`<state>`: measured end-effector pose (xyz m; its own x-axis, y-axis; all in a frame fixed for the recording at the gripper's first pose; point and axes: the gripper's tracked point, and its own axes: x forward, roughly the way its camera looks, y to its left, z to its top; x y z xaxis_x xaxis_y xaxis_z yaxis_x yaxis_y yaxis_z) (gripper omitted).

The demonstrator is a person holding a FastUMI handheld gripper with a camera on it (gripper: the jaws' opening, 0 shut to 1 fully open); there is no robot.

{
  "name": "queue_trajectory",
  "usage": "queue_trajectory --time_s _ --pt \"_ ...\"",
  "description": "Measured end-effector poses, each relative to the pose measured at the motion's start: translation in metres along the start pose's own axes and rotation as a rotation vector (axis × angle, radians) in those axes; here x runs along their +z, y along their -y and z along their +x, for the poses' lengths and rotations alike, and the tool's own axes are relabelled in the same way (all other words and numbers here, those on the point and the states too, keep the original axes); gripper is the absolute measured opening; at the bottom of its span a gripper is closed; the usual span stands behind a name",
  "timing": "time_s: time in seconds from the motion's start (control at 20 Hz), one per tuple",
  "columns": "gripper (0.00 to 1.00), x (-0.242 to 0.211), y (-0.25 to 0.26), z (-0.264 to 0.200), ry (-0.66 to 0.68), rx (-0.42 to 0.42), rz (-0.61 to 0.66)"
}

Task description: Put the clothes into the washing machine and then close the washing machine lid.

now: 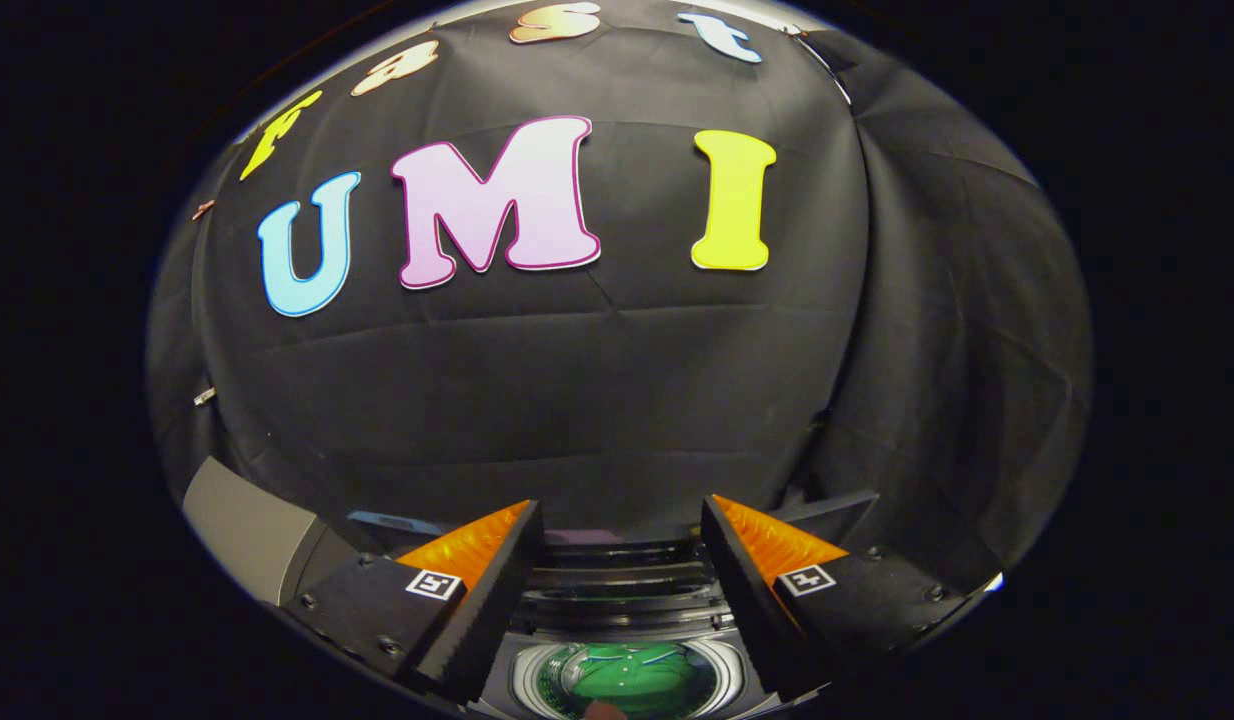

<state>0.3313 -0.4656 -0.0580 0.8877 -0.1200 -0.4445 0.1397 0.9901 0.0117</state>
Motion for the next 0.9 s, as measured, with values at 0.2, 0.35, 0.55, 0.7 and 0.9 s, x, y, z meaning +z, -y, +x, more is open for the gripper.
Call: queue_trajectory --time_s 0.2,0.35,0.55,0.7,0.9 --pt "1.0 -0.006 0.0 0.022 -0.038 0.005 0.0" --pt "1.0 -0.006 -0.002 0.029 -0.043 0.003 0.001" --pt "1.0 -0.007 -0.002 0.026 -0.056 -0.001 -0.028" --pt "1.0 -0.009 0.0 0.019 -0.052 -0.004 -0.025" --pt "1.0 -0.011 0.001 0.01 -0.055 -0.01 -0.033"
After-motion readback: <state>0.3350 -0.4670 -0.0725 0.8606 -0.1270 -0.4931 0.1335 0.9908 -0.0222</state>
